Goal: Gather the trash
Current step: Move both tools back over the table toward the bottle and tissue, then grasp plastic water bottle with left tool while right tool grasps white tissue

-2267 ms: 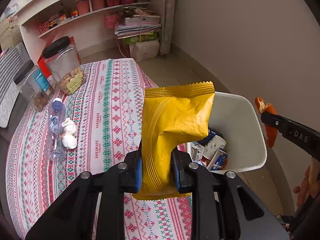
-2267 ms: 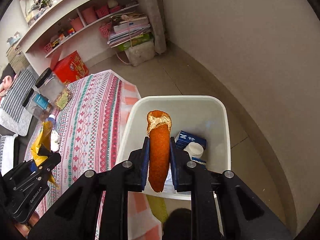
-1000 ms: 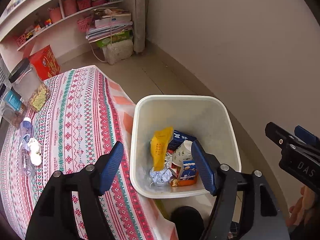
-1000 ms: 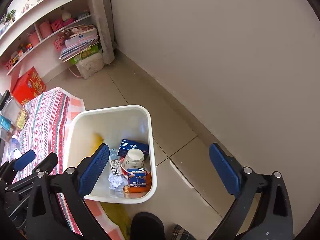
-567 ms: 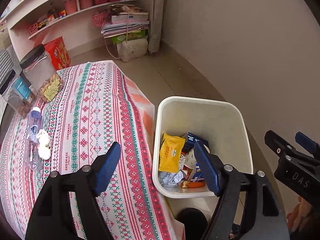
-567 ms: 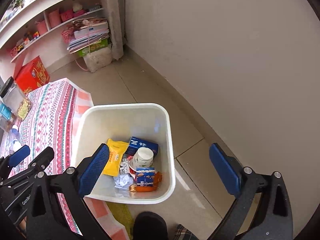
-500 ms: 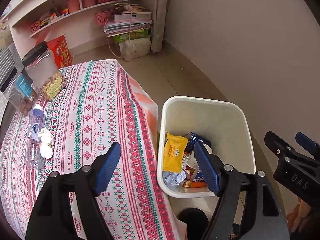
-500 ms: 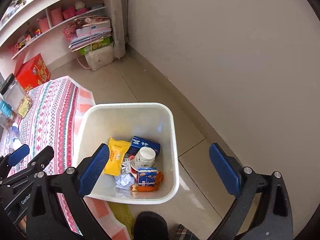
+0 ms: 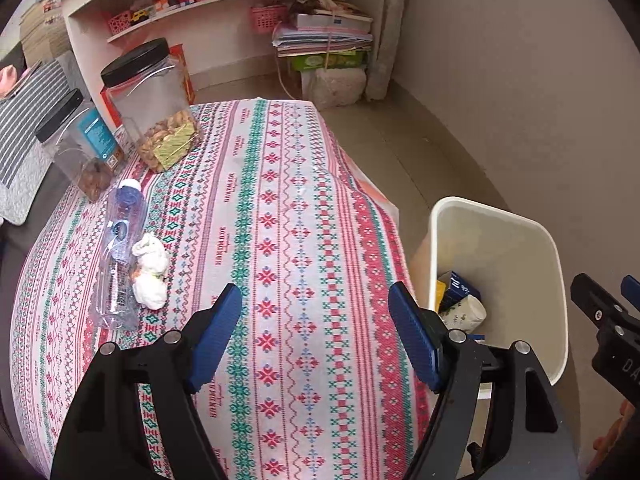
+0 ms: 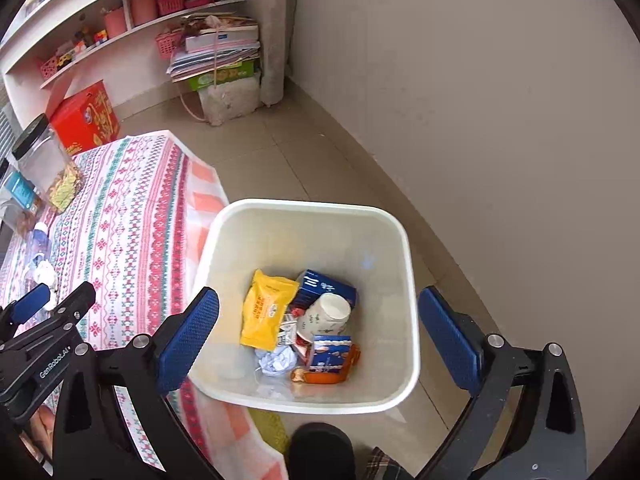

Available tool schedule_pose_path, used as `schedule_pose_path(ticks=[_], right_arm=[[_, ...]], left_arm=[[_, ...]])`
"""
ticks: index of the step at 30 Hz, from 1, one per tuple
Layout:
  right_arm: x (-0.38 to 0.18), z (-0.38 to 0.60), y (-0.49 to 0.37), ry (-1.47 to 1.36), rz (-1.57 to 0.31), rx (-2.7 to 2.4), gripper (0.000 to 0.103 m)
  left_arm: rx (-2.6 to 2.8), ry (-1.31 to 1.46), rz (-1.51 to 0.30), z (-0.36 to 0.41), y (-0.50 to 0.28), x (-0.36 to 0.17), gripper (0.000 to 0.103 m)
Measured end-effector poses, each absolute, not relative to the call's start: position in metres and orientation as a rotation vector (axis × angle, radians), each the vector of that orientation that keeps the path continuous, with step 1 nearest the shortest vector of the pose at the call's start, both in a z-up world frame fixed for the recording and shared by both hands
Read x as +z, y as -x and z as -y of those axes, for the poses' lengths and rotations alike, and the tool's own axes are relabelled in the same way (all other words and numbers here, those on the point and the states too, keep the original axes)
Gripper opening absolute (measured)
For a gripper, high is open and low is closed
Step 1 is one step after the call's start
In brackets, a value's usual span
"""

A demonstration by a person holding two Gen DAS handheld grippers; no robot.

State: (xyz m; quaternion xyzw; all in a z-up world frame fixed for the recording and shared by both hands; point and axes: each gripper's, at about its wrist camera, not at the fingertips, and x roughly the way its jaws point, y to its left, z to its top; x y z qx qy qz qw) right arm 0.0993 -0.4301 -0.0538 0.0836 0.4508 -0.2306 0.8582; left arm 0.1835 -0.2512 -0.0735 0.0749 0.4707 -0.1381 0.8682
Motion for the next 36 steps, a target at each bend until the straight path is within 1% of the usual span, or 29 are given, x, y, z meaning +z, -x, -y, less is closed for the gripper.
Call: schedule_pose_path(ticks=[2,5,15,23,28,29,30,31,32,34,36], right_arm=[[-0.054,0.421,-0.105,-0.164,-0.951,-0.466,0.096],[-0.054,0.406,-0.114,-0.154,-0.957,-0.436,0.096],[-0.065,0.357,-0.144,-0.142,-0.996,-0.332,0.096],[-0.079,0.319,-0.171,-0.085,-1.019,-0.257,0.096],[-0.087,0.302,-0.188,-0.132,-1.050,-0.199,0.096],[-0.089,0.298,-0.191,-0.138,-1.056,-0.190,0.096],[-0.091,0.294,-0.194,-0.141,-1.062,-0.181,0.096],[-0.093,0.289,-0.198,-0.145,-1.067,-0.172,0.096],[-0.095,0.285,-0.200,-0.147,-1.072,-0.165,0.096],[-0.100,0.274,-0.207,-0.149,-1.087,-0.145,0.096],[-0.107,0.263,-0.212,-0.147,-1.104,-0.121,0.096]], left_arm=[[-0.258,-0.158,-0.985,0.239,-0.190,-0.076,0.074],[-0.198,-0.153,-0.988,0.217,-0.202,-0.079,0.079],[-0.021,-0.175,-1.014,0.150,-0.274,-0.085,0.079],[-0.015,-0.126,-1.207,0.117,-0.340,-0.117,0.079],[-0.040,-0.046,-1.312,0.095,-0.357,-0.135,0.079],[-0.057,-0.018,-1.327,0.089,-0.358,-0.138,0.077],[-0.069,0.009,-1.341,0.083,-0.358,-0.141,0.069],[-0.083,0.041,-1.359,0.076,-0.358,-0.144,0.063],[-0.098,0.074,-1.379,0.068,-0.356,-0.147,0.054],[-0.110,0.093,-1.370,0.055,-0.351,-0.148,0.045],[-0.113,0.094,-1.358,0.043,-0.342,-0.146,0.045]])
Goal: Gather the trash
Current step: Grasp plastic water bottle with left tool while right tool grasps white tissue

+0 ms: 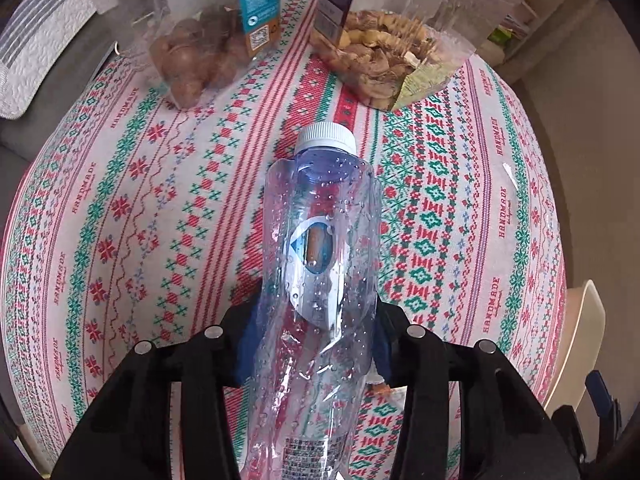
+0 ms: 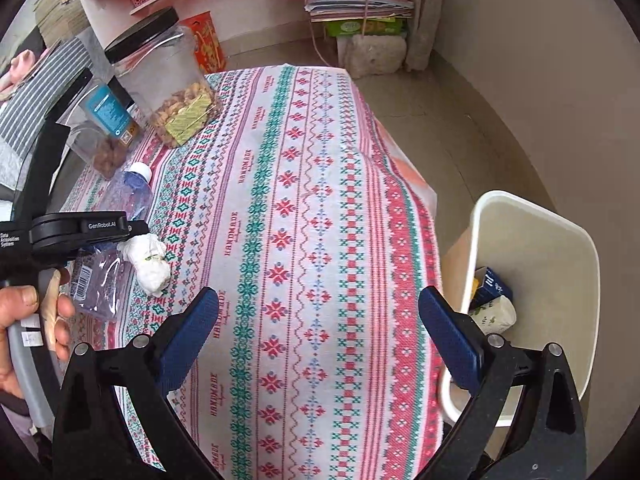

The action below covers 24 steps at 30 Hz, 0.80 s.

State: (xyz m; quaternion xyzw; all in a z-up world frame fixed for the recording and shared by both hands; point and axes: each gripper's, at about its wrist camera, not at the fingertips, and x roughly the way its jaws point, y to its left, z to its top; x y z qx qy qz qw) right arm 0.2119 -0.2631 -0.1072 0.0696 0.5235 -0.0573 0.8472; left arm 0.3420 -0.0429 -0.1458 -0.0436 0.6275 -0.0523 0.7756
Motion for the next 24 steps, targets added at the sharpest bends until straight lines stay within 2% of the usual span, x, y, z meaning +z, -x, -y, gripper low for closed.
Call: schedule_pose_path(ticks=[9,17,20,22,24], right_arm=[[-0.134,0.198,-0.232,-0.061,-1.128,0.067,0.096],[-0.143,0.143,-0.249,0.046,-1.105,0.194,0.096],[-0.153,0.136,-0.256,0.052,-1.110,0.208,0.096],[-0.159,0.133,-0.259,0.060,-1.106,0.213,0.094],[-0.163,0.130,-0.261,0.049,-1.101,0.222,0.088]], left_arm=[[-0.129,0.099,-1.331,-0.013,-0.282,-0.122,0.045],[-0.090,0.108,-1.221,-0.056,-0.218,-0.083,0.045],[-0.039,0.120,-1.162,-0.070,-0.203,-0.084,0.045],[0.002,0.116,-1.150,-0.076,-0.201,-0.090,0.045],[0.002,0.100,-1.154,-0.073,-0.202,-0.095,0.045]])
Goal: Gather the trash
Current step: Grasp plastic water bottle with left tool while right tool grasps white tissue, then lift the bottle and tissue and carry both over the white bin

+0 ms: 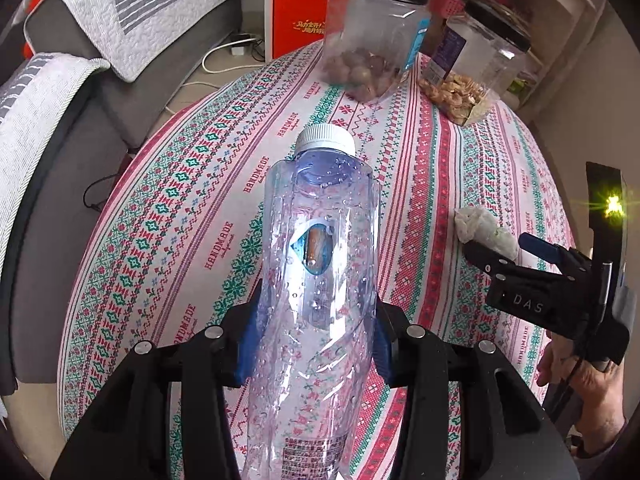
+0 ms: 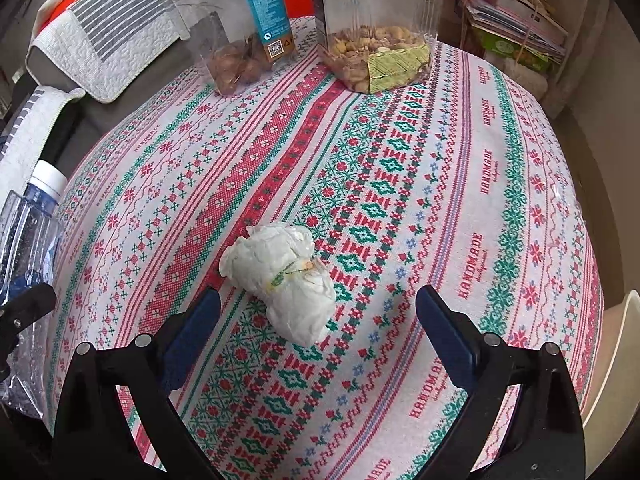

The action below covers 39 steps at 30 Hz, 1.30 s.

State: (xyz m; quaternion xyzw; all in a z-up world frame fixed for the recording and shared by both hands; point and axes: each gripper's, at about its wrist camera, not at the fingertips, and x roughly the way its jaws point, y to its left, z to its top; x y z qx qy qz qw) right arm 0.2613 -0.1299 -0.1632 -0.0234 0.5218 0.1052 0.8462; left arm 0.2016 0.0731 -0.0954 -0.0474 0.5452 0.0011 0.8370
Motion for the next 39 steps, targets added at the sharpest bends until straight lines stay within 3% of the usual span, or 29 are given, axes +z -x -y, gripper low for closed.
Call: schedule_pose_path(ticks=[1,4,5,6,21,39], right_arm=[[-0.165,0.129,-0.263,0.043,-1.102,0.227,0.085],[-0.164,0.126,-0.265,0.018,-1.089,0.244,0.061],[-0.163,0.126,-0.265,0.001,-1.095,0.258,0.038],[-0.162,0.128,-0.264,-0.027,-1.106,0.259,0.032],[-0.095,0.143,-0.216,-0.125,-0.970,0.256,0.032],[-0.064,0.159,-0.163,-0.080,-0.945,0.258,0.032]], left_arm=[[0.005,0.076,-1.147,-0.070,-0.202,-0.096,0.045],[0.008,0.026,-1.115,-0.060,-0.203,-0.091,0.045],[0.003,0.023,-1.108,-0.058,-0.203,-0.089,0.045],[-0.002,0.024,-1.101,-0.056,-0.204,-0.086,0.045],[-0.013,0.035,-0.977,-0.047,-0.189,-0.052,0.045],[-0.036,0.014,-0.919,-0.033,-0.164,-0.038,0.045]])
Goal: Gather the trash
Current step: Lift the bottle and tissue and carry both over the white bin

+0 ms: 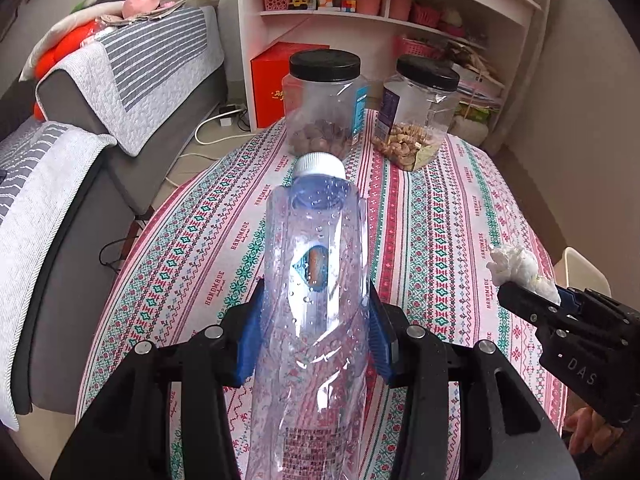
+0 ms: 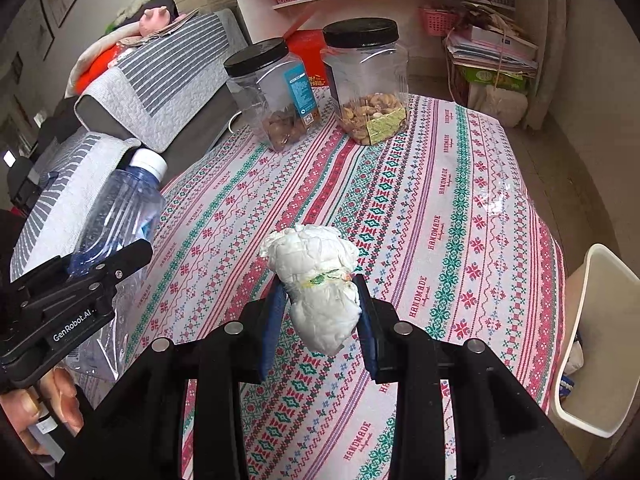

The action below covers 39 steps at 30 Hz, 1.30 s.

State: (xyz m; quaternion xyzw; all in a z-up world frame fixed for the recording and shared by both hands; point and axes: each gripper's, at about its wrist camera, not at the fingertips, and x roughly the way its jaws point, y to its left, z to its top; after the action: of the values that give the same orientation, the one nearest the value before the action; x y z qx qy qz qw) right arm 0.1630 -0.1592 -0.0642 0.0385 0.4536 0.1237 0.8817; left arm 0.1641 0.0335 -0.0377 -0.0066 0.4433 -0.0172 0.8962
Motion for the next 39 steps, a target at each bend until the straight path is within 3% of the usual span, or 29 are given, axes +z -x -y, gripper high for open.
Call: schedule_pose_path(ticks=[39], right_arm=[[-0.040,0.329,-0.127,-0.227,-0.885,-0.054,0.033]], left_arm=[[-0.237,-0.150,-0.841,0.084,-0.139,-0.035,0.045]])
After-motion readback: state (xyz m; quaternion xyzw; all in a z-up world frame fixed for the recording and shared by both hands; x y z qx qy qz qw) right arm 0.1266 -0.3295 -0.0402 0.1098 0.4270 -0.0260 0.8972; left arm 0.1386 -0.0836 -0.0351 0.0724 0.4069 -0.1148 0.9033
